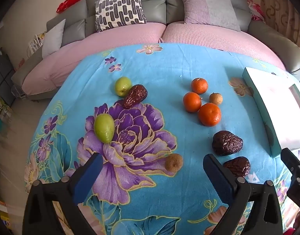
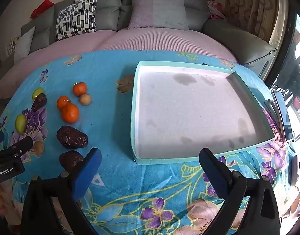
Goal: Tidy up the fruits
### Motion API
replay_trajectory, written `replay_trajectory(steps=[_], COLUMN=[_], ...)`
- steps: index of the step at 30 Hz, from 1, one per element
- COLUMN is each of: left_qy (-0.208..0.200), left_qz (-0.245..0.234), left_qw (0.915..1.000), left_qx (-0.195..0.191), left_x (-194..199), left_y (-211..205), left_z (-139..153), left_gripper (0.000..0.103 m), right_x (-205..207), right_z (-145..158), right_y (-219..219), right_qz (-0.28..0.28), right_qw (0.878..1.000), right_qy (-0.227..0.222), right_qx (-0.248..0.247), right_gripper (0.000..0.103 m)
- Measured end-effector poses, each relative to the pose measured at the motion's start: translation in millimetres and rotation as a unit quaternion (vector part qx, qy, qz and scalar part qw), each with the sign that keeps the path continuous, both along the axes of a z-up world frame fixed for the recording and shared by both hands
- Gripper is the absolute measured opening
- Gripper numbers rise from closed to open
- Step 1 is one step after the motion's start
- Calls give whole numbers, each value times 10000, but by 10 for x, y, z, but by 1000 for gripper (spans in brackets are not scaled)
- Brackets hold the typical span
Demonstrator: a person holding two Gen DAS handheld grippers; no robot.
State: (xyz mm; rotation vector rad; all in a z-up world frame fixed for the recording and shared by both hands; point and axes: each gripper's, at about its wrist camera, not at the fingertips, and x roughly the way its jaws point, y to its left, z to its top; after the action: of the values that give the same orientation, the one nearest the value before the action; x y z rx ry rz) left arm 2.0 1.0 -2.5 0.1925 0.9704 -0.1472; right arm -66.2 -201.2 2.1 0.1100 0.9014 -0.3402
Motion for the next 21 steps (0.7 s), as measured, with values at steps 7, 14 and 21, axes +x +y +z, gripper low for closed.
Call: replay_trajectory(steps=[7,14,21], left_qy=[-29,-24,-19], left_qz=[34,79,86], left_qw=[10000,10000,10000], left_qx=[-10,-17,-27], left_x=[-12,0,9], left_y=[7,18,19], left_z=[19,23,18], left_gripper=[103,103,103], right_x=[-33,-16,-15], right_z=[-76,9,1], right_y=[10,-25,-22], right_qz=[-118,-108,-61], right_qw=[9999,9999,9999], right_qy=[-58,-33,-15], right_qx=[57,113,115], right_gripper=[100,100,100])
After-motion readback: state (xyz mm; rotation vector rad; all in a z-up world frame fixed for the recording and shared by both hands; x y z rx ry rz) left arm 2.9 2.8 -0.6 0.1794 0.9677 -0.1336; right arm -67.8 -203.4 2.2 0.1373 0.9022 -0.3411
